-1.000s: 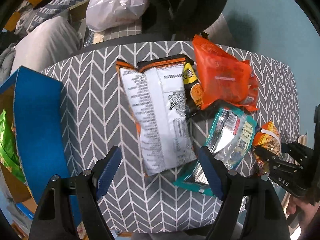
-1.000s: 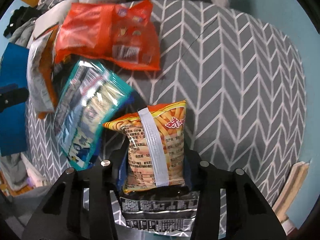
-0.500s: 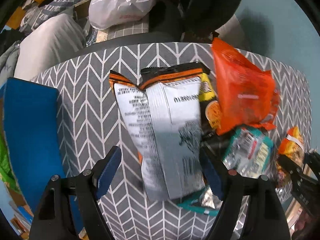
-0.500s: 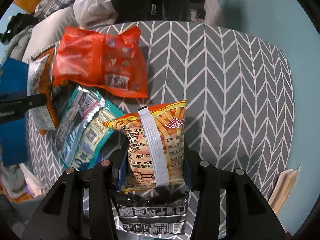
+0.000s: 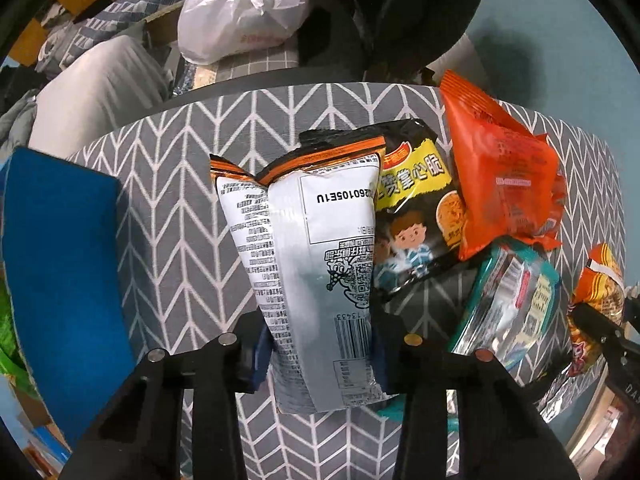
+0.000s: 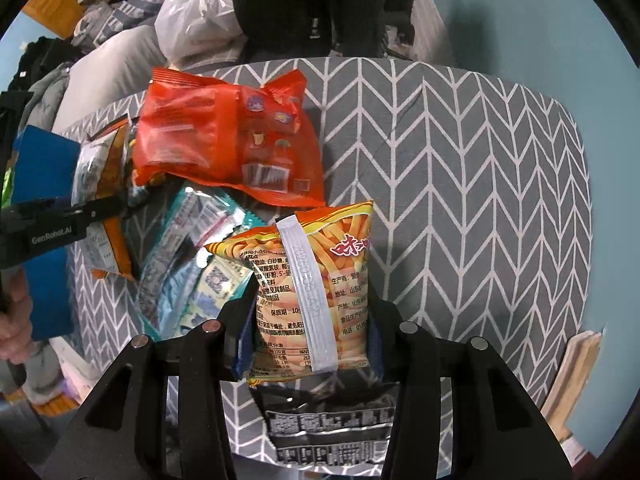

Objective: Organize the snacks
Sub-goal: 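Carry the white bag and orange stick bag with both tools over the box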

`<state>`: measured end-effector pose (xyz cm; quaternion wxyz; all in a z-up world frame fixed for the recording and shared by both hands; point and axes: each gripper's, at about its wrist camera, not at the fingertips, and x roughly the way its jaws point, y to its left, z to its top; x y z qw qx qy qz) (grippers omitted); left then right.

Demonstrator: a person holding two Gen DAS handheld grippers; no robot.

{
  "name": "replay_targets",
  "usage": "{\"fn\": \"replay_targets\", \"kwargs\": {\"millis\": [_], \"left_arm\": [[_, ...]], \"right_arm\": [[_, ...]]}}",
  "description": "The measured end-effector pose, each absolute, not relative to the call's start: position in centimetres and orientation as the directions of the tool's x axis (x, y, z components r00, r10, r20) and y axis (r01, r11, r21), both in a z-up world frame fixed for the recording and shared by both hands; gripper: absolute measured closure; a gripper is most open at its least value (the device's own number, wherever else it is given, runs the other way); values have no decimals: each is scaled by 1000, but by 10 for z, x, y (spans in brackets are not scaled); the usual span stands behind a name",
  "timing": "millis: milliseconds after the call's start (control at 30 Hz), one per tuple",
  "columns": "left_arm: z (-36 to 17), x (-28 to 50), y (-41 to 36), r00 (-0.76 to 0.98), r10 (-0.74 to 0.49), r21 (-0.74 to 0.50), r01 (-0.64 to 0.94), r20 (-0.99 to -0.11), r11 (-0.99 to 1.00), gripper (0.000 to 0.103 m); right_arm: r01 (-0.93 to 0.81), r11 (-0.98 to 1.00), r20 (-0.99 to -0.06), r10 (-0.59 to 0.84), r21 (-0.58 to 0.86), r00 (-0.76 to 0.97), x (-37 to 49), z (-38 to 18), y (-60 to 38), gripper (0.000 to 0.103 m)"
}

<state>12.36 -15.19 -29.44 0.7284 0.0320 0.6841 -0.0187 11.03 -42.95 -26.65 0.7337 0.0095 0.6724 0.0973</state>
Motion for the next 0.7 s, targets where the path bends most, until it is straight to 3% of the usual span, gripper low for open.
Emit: {"fn": "replay_targets", "kwargs": {"millis": [700], "left_arm": [[-223,61,-127,154,-1,21,143,-988,989,63]], "right_arm": [[-166,974,-976,176,154,131,73,-225,-381,59]]}}
